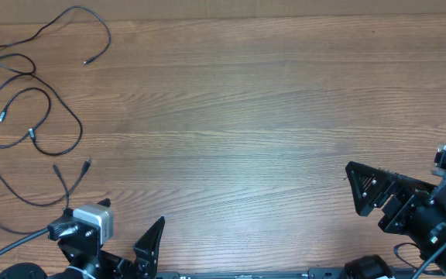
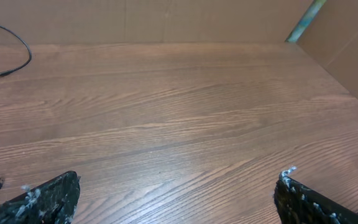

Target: Untangle cables

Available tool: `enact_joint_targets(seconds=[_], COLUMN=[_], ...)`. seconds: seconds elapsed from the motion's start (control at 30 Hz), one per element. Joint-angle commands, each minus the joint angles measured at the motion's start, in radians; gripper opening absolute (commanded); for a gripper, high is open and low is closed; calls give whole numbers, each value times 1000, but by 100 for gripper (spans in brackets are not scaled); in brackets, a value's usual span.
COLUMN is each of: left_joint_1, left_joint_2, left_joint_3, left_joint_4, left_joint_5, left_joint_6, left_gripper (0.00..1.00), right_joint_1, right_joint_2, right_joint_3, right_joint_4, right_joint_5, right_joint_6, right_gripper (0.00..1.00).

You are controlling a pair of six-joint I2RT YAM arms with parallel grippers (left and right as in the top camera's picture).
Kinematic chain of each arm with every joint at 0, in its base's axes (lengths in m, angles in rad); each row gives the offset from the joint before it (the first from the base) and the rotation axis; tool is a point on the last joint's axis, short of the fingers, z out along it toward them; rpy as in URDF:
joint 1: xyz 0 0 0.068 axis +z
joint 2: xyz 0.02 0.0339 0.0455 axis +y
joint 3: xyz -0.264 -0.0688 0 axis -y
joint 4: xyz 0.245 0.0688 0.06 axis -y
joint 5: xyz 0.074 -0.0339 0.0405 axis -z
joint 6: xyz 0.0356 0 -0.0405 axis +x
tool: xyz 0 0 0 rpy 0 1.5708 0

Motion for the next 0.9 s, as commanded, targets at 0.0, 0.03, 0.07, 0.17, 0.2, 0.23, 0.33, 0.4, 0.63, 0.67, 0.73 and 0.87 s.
enact_joint_targets(seconds=[0.0,0.03,0.07,0.17,0.2,0.23,0.33,0.4,0.63,0.67,0.73,0.87], left_joint_1=[-5,-5,-5,-5,-5,-5,-5,-5,-5,-5,-5,-5], left_joint_2=[-2,-2,-2,-2,-2,-2,-2,-2,-2,-2,-2,-2], left_joint_3=[9,9,9,9,9,9,9,9,9,9,9,9], left_joint_4=[1,1,1,1,1,1,1,1,1,1,1,1], left_joint_5=[-11,-11,-11,-11,-11,-11,-11,-11,-11,-11,-10,-11], left_joint_6=[-9,-10,-10,-9,-10,-9,-9,-10,-9,-9,-10,-9], left_gripper=[99,100,100,99,99,100,100,99,100,100,99,99], right_joint_1=[3,3,3,3,3,3,3,3,3,3,3,1], right_joint_2=[0,0,0,0,0,0,0,0,0,5,16,14], right_joint_3=[2,2,2,2,2,2,2,2,2,0,0,-12], right_joint_4=[-2,-2,-2,-2,-2,-2,-24,-45,-66,-65,-64,-47], right_joint_5=[17,17,17,17,17,17,51,56,87,104,135,183], right_joint_6=[-8,-7,-8,-7,-8,-8,-8,-8,-8,-8,-8,-21], right_gripper=[100,100,100,100,100,100,100,100,100,100,100,100])
